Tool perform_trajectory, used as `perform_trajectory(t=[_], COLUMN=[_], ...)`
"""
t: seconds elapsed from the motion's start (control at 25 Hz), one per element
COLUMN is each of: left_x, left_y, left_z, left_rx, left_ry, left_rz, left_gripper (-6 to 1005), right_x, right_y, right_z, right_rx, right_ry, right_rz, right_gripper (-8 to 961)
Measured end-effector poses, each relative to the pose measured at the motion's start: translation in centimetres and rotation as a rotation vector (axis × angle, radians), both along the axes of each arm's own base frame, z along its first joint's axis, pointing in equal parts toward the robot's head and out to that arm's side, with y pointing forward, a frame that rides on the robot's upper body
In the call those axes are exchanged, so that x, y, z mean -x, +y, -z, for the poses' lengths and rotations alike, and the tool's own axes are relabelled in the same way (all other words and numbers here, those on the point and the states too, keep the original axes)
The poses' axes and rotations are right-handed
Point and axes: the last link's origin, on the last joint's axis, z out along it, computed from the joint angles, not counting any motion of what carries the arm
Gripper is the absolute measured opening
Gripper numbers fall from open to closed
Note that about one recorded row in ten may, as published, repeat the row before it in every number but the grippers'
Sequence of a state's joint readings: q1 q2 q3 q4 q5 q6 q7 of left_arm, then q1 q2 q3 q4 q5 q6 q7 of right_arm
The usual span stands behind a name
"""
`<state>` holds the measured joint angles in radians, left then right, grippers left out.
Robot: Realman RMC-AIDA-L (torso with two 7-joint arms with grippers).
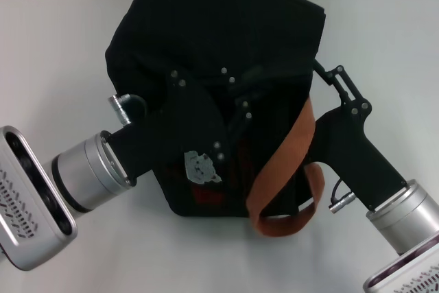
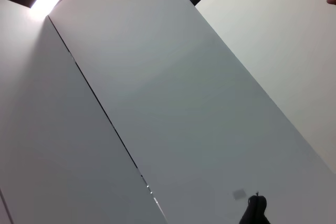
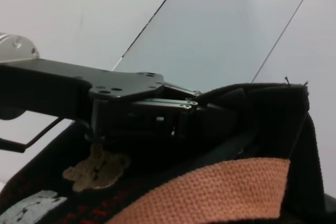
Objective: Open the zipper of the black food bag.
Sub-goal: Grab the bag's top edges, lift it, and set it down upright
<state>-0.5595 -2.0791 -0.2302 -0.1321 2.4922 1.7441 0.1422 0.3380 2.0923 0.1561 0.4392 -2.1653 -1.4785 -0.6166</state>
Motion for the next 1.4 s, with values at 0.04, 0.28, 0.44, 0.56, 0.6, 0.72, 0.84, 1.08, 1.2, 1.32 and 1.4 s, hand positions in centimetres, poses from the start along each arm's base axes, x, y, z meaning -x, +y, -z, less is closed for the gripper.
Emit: perform_trajectory(t=[0.04,0.28,0.44,0.56,0.6,0.72,0.84,1.08,1.2,1.32,1.4], left_x=[-0.1,-0.2,-0.2,-0.1,-0.1,0.1,0.1,0.2,0.2,0.2,0.1], left_y=[-0.1,-0.3,-0.3,-0.4,-0.4,-0.5,-0.6,-0.7,-0.8,-0.7,-0.7], left_z=[0.1,0.2,0.2,0.2,0.2,0.1,0.2,0.1,0.1,0.1,0.1], left_rx=[-0.01,-0.016,-0.016,-0.017,-0.017,-0.017,-0.016,-0.016,-0.016,-0.016,-0.016], left_ry=[-0.002,-0.009,-0.008,-0.006,-0.006,-0.006,-0.008,-0.011,-0.012,-0.012,-0.012], left_rz=[0.006,0.008,0.008,0.007,0.005,0.001,-0.003,-0.005,-0.005,-0.003,0.0], left_gripper=[107,106,106,106,106,106,106,106,106,107,107], right_x=[0.1,0.2,0.0,0.0,0.0,0.1,0.1,-0.1,-0.1,0.0,0.1], right_y=[0.0,-0.1,-0.1,0.1,0.3,0.7,1.0,1.1,0.9,0.7,0.5], right_z=[-0.1,-0.6,-0.8,-0.8,-0.8,-1.0,-1.1,-1.1,-1.0,-0.8,-0.6], right_rx=[-0.009,-0.037,-0.048,-0.053,-0.055,-0.065,-0.099,-0.129,-0.123,-0.109,-0.096], right_ry=[0.005,0.032,0.035,0.033,0.032,0.03,-0.003,-0.036,-0.037,-0.041,-0.047], right_rz=[-0.002,-0.006,0.008,0.015,0.016,0.016,0.01,0.015,0.011,0.0,-0.012], right_gripper=[831,831,831,830,830,828,827,823,821,820,819])
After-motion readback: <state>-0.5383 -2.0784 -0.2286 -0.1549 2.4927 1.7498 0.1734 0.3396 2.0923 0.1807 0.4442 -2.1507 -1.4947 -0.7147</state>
